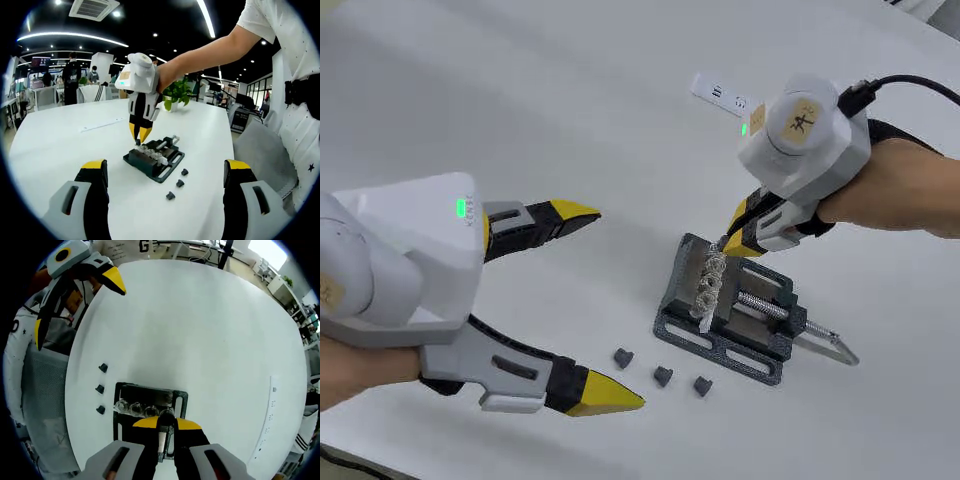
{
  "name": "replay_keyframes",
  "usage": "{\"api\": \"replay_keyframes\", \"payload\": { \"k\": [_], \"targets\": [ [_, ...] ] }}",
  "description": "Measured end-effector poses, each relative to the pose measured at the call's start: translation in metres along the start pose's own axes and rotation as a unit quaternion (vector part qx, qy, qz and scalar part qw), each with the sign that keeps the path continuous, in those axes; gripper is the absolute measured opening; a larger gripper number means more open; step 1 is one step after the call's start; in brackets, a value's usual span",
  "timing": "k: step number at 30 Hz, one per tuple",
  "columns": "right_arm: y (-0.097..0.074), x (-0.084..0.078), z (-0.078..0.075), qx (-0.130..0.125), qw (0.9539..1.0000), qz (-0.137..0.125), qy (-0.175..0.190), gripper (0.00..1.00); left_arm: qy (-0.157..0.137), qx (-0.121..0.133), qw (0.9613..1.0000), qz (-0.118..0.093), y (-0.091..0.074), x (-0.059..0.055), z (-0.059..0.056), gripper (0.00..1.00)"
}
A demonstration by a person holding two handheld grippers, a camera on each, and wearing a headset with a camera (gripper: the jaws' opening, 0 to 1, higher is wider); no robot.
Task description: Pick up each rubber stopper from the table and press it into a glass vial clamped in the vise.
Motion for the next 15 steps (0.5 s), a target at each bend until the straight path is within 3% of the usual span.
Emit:
{"api": "replay_keyframes", "payload": {
  "k": [9, 15],
  "targets": [
    [0.0019, -0.0004, -0.0018, -0.008, 0.9999, 0.007, 0.006, 0.05, -0.002, 0.001, 1.0, -0.003, 0.0017, 0.0008, 0.0008, 0.96],
    [0.0002, -0.0019, -0.001, 0.0, 0.9999, -0.004, 0.013, 0.07, -0.001, -0.003, 1.0, -0.004, 0.0046, 0.0026, -0.0007, 0.96]
  ]
}}
Point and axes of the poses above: the centre of the closed fingertips' face, and the gripper's own axes: y roughly forward along the fingers, z roughly to its left, x roughly out of its top, the point moved 4 cm from there along -y, roughly backward along the fingers, and after that the axes turned 10 degrees about -z, right-handed, at the moved point
